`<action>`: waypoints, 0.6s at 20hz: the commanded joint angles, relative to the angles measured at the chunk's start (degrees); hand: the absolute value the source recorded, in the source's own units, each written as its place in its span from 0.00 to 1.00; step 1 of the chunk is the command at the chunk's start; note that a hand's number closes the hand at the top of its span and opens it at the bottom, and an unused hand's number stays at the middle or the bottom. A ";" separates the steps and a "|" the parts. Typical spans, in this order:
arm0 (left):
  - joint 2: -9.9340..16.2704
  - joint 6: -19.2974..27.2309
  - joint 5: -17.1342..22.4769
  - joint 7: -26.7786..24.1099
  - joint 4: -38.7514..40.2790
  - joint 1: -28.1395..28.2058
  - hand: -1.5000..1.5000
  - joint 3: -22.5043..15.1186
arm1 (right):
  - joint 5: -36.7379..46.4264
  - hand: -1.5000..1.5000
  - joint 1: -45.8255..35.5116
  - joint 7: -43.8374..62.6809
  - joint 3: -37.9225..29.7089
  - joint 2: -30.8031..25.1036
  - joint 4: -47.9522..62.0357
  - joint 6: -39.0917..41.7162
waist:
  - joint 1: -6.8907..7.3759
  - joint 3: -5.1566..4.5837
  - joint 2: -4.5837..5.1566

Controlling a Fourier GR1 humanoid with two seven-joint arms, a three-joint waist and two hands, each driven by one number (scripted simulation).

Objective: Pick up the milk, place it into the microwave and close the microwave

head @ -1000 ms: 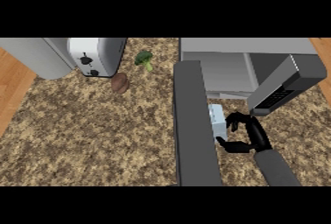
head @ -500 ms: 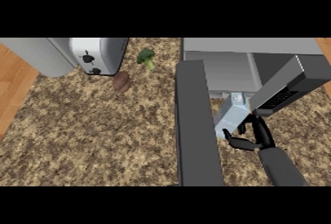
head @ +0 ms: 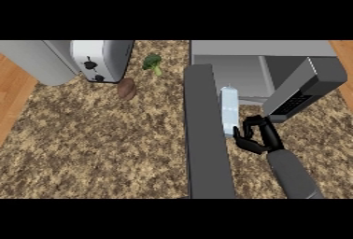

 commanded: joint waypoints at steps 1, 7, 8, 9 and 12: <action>-3.32 0.61 -4.62 0.10 -0.59 1.77 0.00 -3.68 | 0.31 1.00 -0.76 0.18 1.90 1.24 -6.44 0.39 | -0.78 -0.08 -0.42; -1.92 -1.69 0.26 1.01 0.21 2.01 0.00 1.12 | 0.06 1.00 -3.21 14.40 2.50 1.60 -15.88 -2.68 | -1.01 -0.10 -0.45; -0.94 -0.55 0.47 2.68 1.49 -2.13 0.00 2.32 | 0.25 1.00 -6.01 16.24 2.28 1.42 -14.60 -2.72 | -0.79 -0.08 -0.19; 1.05 -1.54 3.64 2.68 3.09 -4.07 0.00 5.43 | -0.10 1.00 -8.55 18.09 1.47 1.37 -13.31 -3.09 | -0.54 -0.08 -0.08; -1.55 -0.62 0.42 4.22 1.48 -3.65 0.00 2.62 | 0.33 1.00 -9.99 23.21 2.51 0.83 -14.50 -1.01 | -0.41 -0.05 -0.06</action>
